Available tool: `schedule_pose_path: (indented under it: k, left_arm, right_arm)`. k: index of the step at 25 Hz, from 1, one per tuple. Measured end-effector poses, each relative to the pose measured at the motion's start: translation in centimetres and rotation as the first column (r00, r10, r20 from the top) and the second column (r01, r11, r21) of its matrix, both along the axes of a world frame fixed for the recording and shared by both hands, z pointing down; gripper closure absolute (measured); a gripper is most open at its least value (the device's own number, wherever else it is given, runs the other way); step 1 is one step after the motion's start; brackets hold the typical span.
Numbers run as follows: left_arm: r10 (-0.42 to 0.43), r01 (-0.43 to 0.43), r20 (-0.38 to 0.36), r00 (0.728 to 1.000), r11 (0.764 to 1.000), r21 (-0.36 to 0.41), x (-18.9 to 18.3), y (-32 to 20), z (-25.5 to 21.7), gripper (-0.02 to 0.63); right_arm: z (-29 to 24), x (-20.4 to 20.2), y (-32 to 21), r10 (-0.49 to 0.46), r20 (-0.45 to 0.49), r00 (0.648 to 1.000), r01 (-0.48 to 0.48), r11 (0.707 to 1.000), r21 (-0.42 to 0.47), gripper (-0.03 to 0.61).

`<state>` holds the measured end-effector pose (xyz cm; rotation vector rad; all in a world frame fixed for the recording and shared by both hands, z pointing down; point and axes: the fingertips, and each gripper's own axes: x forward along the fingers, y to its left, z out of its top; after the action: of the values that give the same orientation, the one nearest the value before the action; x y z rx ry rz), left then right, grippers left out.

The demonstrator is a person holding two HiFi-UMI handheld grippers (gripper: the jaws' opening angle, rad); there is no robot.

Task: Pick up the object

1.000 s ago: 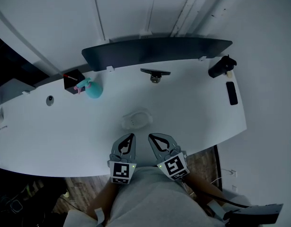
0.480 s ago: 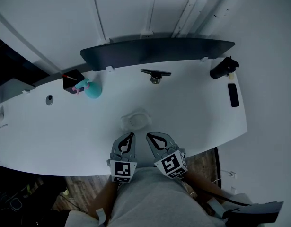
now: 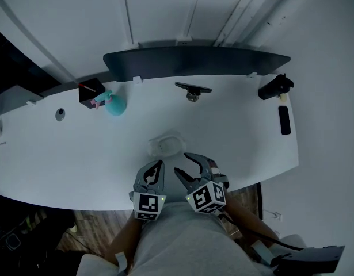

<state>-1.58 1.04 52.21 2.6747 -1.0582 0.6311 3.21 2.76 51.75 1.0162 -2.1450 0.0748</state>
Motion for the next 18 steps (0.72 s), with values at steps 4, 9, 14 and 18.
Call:
schedule_pose_path:
  k: [4, 9, 14, 18]
  left_arm:
    - [-0.016, 0.016, -0.004, 1.0, 1.0, -0.003, -0.4, -0.3, 0.1, 0.612]
    - [-0.042, 0.042, -0.004, 0.999, 0.999, -0.012, -1.1, -0.4, 0.4, 0.612]
    - [-0.077, 0.077, -0.008, 0.997, 0.997, -0.022, -1.8, -0.8, 0.7, 0.612]
    - [-0.102, 0.101, -0.013, 0.995, 0.994, -0.034, -2.3, -1.1, 1.0, 0.612]
  right_arm:
    - [1.0, 0.5, -0.6, -0.092, -0.209, 0.974, 0.104, 0.994, 0.046, 0.265]
    - [3.8, 0.4, -1.7, -0.263, -0.548, 0.794, 0.338, 0.94, 0.039, 0.205]
    - [7.5, -0.3, -2.9, -0.409, -0.617, 0.672, 0.439, 0.891, -0.112, 0.082]
    - [9.4, -0.6, -3.8, -0.491, -0.602, 0.63, 0.458, 0.861, -0.223, 0.031]
